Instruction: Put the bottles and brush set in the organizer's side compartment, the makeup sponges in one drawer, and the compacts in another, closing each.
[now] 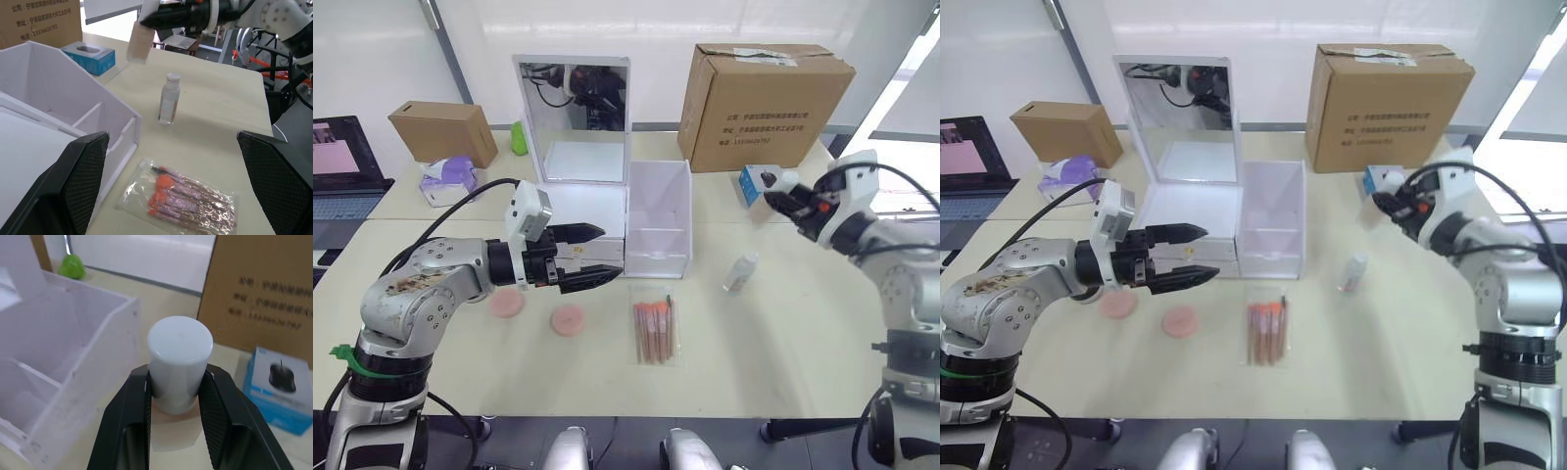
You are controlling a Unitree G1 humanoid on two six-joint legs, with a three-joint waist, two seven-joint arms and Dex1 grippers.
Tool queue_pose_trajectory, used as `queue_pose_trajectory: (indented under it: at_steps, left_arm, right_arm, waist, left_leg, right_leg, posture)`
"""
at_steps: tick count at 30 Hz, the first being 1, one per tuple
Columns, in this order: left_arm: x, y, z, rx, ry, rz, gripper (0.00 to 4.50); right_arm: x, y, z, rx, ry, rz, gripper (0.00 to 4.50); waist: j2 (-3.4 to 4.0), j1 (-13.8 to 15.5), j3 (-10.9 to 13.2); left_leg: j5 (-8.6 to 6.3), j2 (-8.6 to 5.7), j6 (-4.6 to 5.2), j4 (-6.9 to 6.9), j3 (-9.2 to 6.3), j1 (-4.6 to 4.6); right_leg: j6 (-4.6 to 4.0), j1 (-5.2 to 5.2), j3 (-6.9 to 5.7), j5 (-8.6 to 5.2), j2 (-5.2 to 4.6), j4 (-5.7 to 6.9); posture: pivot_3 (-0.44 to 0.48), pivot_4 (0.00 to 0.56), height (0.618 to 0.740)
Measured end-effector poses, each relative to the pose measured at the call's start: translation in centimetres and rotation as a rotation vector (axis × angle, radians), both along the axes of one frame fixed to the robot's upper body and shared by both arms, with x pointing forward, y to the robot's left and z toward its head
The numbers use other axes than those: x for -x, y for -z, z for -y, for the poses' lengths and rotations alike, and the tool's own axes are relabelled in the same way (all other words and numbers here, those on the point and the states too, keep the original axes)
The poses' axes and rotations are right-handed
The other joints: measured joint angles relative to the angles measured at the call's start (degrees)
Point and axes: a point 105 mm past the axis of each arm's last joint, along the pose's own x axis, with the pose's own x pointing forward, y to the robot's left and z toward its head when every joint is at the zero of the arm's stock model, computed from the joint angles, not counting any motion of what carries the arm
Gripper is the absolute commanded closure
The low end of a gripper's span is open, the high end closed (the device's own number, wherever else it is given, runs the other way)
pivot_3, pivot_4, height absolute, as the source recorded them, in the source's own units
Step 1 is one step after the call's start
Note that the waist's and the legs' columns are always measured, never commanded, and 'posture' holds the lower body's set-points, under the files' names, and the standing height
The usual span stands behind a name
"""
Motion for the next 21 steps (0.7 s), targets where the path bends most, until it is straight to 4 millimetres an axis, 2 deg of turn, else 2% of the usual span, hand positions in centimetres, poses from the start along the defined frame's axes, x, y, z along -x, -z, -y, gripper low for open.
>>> queue_pose_trajectory:
  at_steps: [2, 5, 7, 13, 19, 21]
  left_arm:
    - [0.0, 0.2, -0.2, 0.004, -0.009, -0.004, 0.0]
    - [0.1, 0.6, -0.3, 0.004, -0.017, -0.015, 0.0]
    - [0.1, 0.5, -0.4, 0.004, -0.017, -0.015, 0.0]
    - [0.1, 0.5, -0.3, 0.005, -0.011, -0.015, 0.0]
    - [0.2, 0.4, -0.2, 0.002, 0.01, -0.013, 0.0]
    - [0.3, 0.5, -0.2, 0.0, 0.013, -0.013, 0.0]
  right_arm:
    - [0.0, 1.1, 0.8, 0.018, 0.03, -0.053, 3.45]
    - [0.3, 5.1, 2.6, 0.033, 0.093, -0.188, 3.45]
    - [0.6, 7.1, 3.3, 0.033, 0.116, -0.247, 3.45]
    - [1.7, 9.4, 4.5, 0.016, 0.17, -0.303, 3.45]
    - [2.1, 9.7, 4.5, -0.012, 0.19, -0.294, 3.45]
    - [2.2, 9.7, 4.8, -0.02, 0.202, -0.292, 2.73]
  waist:
    - [-0.09, 0.6, 0.0]
    - [-0.11, 1.4, 0.0]
    - [-0.07, 1.4, 0.0]
    - [-0.03, 1.1, 0.0]
    - [-0.03, 0.9, 0.0]
    - [-0.03, 1.0, 0.0]
  left_leg:
    - [0.0, -0.01, 0.0, 0.03, 0.05, 0.0]
    - [0.0, -0.07, 0.0, 0.05, 0.11, -0.16]
    - [0.0, -0.09, 0.0, 0.05, 0.12, -0.19]
    - [0.0, -0.06, 0.0, 0.04, 0.06, -0.12]
    - [0.0, -0.06, 0.0, 0.04, 0.06, -0.1]
    - [0.0, -0.06, 0.0, 0.04, 0.07, -0.1]
  right_leg:
    - [0.0, 0.07, -0.08, 0.0, -0.08, -0.1]
    - [-0.01, 0.01, -0.04, 0.02, -0.14, -0.15]
    - [0.01, -0.03, -0.02, 0.04, -0.15, -0.12]
    - [0.02, -0.01, 0.02, 0.04, -0.05, -0.11]
    - [0.03, 0.0, 0.04, 0.04, -0.04, -0.09]
    - [0.03, 0.0, 0.04, 0.04, -0.05, -0.11]
  posture:
    - [0.0, 0.15, 0.74]
    - [0.0, 0.15, 0.74]
    - [0.0, 0.15, 0.74]
    - [0.0, 0.15, 0.74]
    - [0.0, 0.15, 0.74]
    - [0.0, 0.15, 0.74]
